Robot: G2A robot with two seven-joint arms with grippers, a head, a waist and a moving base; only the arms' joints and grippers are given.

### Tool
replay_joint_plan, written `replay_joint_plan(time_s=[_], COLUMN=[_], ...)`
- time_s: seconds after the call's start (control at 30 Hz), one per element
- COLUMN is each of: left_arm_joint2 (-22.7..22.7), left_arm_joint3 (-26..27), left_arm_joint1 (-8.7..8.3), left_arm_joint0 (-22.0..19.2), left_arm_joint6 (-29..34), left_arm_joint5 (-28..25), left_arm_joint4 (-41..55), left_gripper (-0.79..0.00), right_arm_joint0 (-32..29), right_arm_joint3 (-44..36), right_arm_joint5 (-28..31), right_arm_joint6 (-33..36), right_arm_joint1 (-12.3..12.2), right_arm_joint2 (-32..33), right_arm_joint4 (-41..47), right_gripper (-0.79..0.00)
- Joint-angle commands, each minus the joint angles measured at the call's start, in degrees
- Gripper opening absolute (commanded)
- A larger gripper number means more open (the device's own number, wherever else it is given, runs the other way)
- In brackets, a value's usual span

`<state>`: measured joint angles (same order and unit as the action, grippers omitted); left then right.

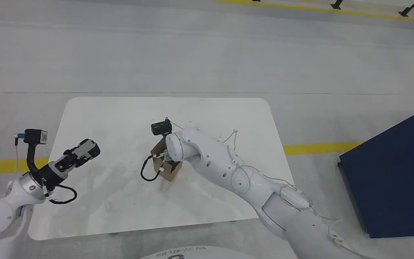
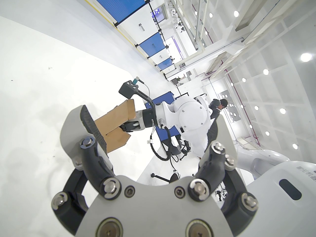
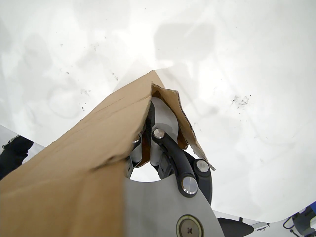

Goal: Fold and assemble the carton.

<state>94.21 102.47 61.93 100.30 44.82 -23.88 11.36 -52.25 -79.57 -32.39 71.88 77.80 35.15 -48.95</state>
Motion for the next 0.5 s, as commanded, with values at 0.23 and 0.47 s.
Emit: replay_joint_plan(time_s=[0.23, 0.47], left_arm_joint2=[0.00, 0.00], left_arm_joint3=[0.00, 0.00], left_arm_joint1=[0.00, 0.00], left_arm_joint0=[0.00, 0.00], left_arm_joint6=[0.00, 0.00], left_arm_joint5=[0.00, 0.00], left_arm_joint4=[0.00, 0.00], left_gripper=[0.000, 0.000], right_arm_joint0=[0.98, -0.66], right_arm_joint3=[1.76, -3.62], right_arm_joint5=[-0.20, 7.79], right_arm_joint6=[-0.19, 4.27], right_arm_joint1=[1.50, 1.04], right_arm_joint2=[-1.84, 0.78], right_arm_joint4=[-0.32, 6.59], right_gripper=[-0.785, -0.785])
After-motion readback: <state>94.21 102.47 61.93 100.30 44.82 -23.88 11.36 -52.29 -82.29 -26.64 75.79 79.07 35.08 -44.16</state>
